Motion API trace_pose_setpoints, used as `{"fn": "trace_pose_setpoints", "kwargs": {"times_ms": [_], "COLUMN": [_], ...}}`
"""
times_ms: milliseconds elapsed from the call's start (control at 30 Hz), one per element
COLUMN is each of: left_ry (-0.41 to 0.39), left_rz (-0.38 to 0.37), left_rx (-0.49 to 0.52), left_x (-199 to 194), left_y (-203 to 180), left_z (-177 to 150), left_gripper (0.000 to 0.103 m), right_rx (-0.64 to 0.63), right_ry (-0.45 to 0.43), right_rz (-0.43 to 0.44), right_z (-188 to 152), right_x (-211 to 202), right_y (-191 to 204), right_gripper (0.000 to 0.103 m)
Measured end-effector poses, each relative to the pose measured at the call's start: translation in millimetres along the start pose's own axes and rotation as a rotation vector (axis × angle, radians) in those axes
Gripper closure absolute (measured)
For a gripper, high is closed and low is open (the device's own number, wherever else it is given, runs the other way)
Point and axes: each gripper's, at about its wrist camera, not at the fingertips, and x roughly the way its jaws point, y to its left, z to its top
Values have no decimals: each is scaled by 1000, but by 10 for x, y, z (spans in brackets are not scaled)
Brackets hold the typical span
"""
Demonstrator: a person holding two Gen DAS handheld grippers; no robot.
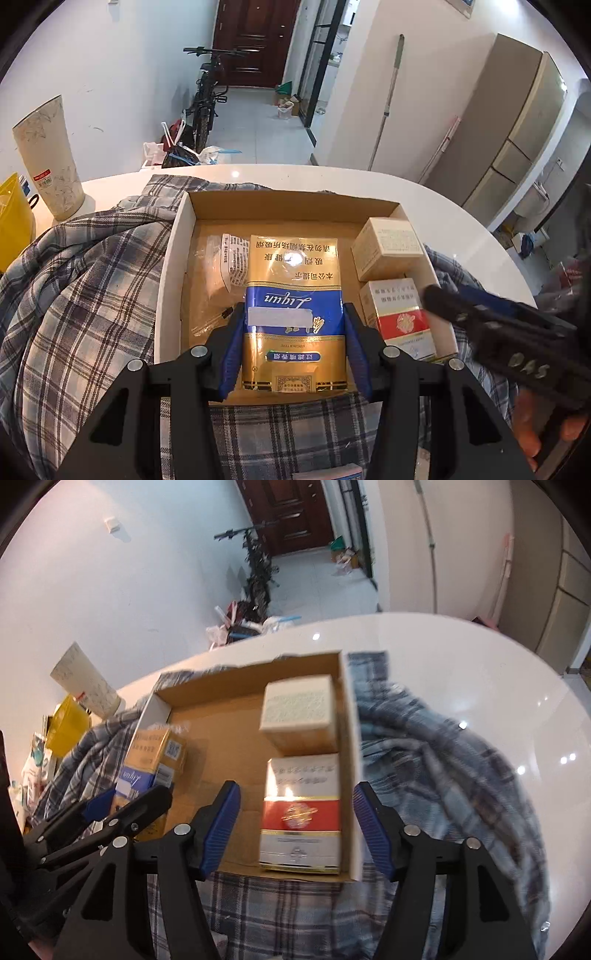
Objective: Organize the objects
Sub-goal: 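Lower both packs into the cardboard box, left tool and right tool together, then lift both open tools out of the box toward the loose items on the shirt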
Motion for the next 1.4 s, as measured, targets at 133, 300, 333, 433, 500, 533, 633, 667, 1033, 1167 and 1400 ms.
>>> {"fn": "trace_pose_setpoints", "kwargs": {"times_ms": [133, 300, 333, 433, 500, 533, 633, 667, 1033, 1167, 1400], "left_ry": [42, 68, 72, 103, 114, 112, 94, 86, 45, -14, -159], "left_rz": [32, 41, 41, 34, 35, 31, 19, 20, 27, 54, 37], "left_rx": [-17, -5, -1, 1, 4, 9, 29, 26, 23, 69, 95], "left_x": [138, 290, 319, 416, 461, 472, 476, 462, 255, 48, -593], "left_y": [-92, -257, -298, -378, -406, -419, -467, -468, -374, -357, -301], "left_z": [33, 24, 20, -5, -23, -33, -50, -52, -22, -69, -247], "left_gripper": [52, 52, 52, 51, 51, 51, 41, 33, 19, 19, 19], "right_rx": [-5, -4, -6, -31, -38, -32, -19, -18, 7, 10, -31], "right_ry": [-67, -94, -99, -120, -128, -124, -92, -87, -129, -151, -208], "right_rz": [-71, -128, -134, -176, -189, -181, -146, -139, -128, -124, -130], "right_z": [52, 91, 89, 56, 33, 23, 5, 0, 27, 48, -105], "right_x": [-186, -227, -229, -218, -202, -186, -104, -91, -257, -383, -758], "right_y": [-145, -271, -284, -273, -287, -306, -336, -335, -388, -385, -353], "right_gripper": [40, 40, 40, 40, 40, 40, 40, 40, 40, 40, 40]}}
